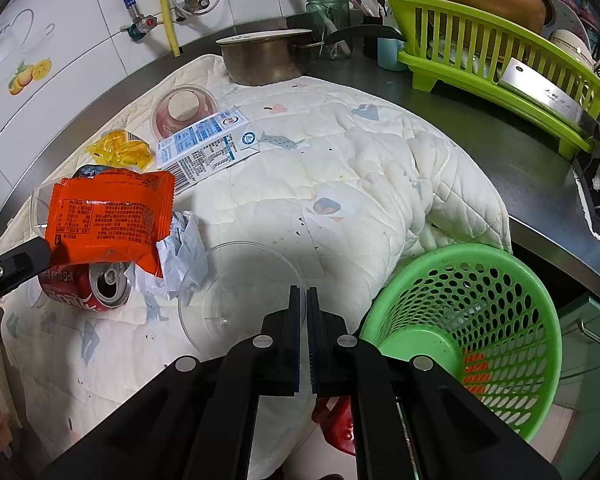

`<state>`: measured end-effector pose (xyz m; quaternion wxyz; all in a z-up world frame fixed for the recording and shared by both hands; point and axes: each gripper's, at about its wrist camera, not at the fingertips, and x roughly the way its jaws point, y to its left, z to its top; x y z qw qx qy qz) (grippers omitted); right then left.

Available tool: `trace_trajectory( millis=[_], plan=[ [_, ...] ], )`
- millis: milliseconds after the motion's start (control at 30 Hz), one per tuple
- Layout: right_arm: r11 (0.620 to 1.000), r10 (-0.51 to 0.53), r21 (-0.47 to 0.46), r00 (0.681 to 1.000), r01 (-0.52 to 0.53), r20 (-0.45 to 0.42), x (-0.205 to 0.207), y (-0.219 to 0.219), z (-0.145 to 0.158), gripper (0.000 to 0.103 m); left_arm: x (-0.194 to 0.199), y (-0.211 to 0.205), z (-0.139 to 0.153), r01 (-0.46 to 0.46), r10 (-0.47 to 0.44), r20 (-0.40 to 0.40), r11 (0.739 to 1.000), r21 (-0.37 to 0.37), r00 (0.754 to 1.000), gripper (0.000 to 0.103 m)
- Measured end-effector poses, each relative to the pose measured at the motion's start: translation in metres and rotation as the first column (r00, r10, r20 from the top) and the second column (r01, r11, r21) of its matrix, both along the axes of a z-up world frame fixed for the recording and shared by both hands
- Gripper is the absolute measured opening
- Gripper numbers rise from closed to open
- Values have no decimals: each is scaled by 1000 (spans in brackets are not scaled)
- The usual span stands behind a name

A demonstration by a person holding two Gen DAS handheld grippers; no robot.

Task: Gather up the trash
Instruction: 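Reach the left tool to the orange snack bag and grasp it, then carry the orange bag with the left tool into the green basket and release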

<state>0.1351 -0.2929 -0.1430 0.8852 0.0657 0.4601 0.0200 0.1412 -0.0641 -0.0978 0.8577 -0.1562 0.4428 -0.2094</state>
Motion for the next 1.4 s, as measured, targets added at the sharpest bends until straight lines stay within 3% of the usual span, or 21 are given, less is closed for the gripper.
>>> trace_trajectory(
  millis=[167, 400, 767, 900, 1133, 1400],
  plan=[
    [1000, -1, -2, 1000, 1, 5, -1, 0, 1, 3, 3, 1, -6, -3, 3, -11, 1000, -20, 1000, 6],
    [1000, -14, -7, 999, 14, 33, -12, -6, 9, 2, -3, -1, 0, 9, -9, 2, 1000, -30, 1000, 0],
    [991, -122, -43, 987, 127, 106, -59, -58, 36, 2, -24, -9, 45, 48, -47, 89, 999, -12, 995, 0],
    [977, -182, -105, 981, 188, 63, -72, -85, 18, 2, -34, -21, 64, 93, -90, 121, 996, -14, 989, 0],
    [963, -258, -103, 964, 251, -61, -93, -119, -34, 3, -43, -62, 80, 213, -207, 133, 977, -30, 969, 0],
    [943, -331, -70, 937, 325, -112, -109, -142, -62, 10, -47, -139, 64, 391, -386, 93, 919, -42, 918, 0]
  ],
)
